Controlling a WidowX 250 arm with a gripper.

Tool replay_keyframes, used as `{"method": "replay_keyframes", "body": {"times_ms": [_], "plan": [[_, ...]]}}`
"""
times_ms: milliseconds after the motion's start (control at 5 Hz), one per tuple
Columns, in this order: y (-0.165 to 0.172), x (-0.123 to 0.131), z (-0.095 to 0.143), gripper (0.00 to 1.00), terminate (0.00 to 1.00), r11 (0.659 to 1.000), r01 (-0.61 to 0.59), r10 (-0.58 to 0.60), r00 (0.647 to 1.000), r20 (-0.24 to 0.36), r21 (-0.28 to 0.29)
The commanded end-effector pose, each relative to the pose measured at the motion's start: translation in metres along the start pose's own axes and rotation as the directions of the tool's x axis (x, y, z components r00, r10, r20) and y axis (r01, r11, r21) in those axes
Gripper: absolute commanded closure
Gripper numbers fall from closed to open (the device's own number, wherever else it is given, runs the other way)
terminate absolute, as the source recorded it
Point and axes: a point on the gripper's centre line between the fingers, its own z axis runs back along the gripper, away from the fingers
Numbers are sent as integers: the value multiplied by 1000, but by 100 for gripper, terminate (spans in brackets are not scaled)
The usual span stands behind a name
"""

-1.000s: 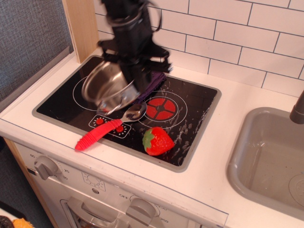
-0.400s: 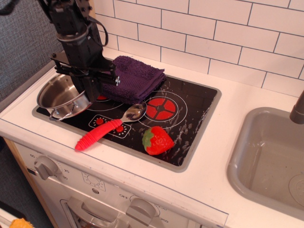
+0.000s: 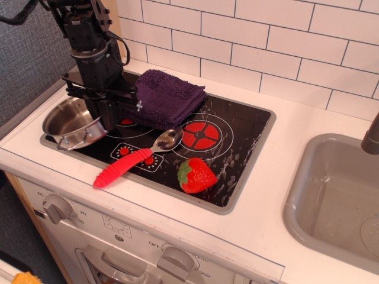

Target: Put the bowl on the left bottom of the stove.

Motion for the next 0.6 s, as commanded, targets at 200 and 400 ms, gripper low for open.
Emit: {"method": "replay_keyframes", "body": {"times_ms": [200,400], "plan": [[29,-13,4,100,0,997,-81,81,997,3,9],[27,-15,-1,100,0,996,-87,87,996,-20,7]]}}
